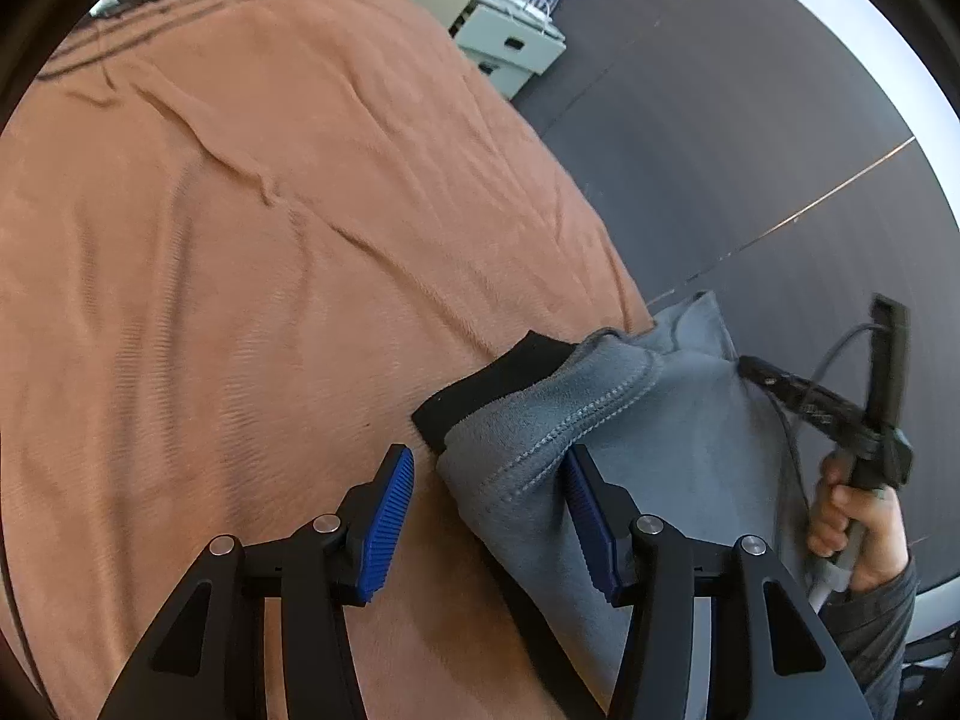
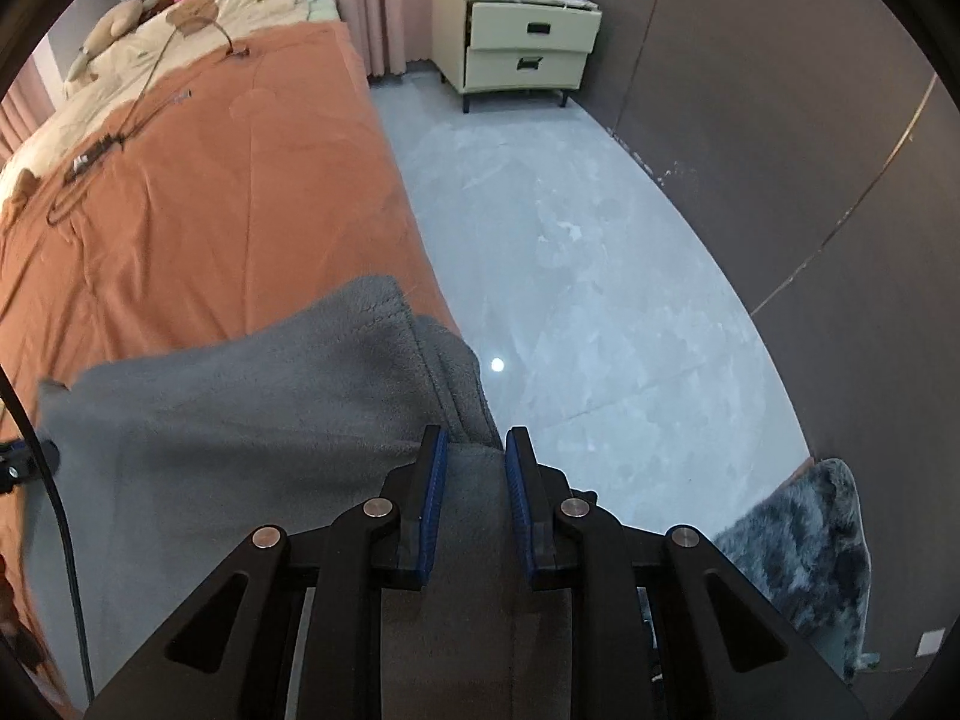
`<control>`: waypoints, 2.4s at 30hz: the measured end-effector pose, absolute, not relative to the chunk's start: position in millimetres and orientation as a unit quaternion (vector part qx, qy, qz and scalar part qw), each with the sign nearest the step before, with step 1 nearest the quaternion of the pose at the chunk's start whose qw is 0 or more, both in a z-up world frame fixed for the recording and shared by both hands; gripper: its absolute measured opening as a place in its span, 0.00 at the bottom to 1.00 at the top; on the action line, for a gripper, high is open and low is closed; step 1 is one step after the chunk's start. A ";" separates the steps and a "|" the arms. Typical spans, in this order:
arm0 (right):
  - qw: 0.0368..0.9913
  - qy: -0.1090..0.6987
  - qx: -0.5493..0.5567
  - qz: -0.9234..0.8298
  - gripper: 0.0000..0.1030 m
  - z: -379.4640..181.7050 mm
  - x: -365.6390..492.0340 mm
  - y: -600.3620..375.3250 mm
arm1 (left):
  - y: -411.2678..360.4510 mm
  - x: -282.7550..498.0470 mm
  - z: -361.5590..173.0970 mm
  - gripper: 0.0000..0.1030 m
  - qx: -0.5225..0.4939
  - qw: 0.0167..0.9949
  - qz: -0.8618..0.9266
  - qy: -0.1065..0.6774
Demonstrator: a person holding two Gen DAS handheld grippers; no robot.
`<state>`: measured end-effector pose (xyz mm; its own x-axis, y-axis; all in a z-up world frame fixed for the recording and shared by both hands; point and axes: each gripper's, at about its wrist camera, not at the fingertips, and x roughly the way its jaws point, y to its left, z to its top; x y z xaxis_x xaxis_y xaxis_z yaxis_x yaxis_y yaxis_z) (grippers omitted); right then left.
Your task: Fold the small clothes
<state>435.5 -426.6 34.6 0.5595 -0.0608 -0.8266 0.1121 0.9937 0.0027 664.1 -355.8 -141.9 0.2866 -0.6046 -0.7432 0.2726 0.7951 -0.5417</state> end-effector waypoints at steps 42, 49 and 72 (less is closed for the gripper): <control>0.883 0.436 0.099 -0.144 0.06 6.5 192.6 -488.6 | -400.9 530.5 -129.8 0.59 -0.063 0.760 -0.327 0.558; 0.889 0.407 0.141 -0.153 0.09 20.2 165.1 -473.1 | -374.1 508.0 -101.9 0.68 -0.045 0.779 -0.316 0.539; 0.921 0.324 0.179 -0.125 0.96 56.7 0.1 -410.3 | -285.9 383.2 -1.2 1.00 -0.028 0.858 -0.302 0.416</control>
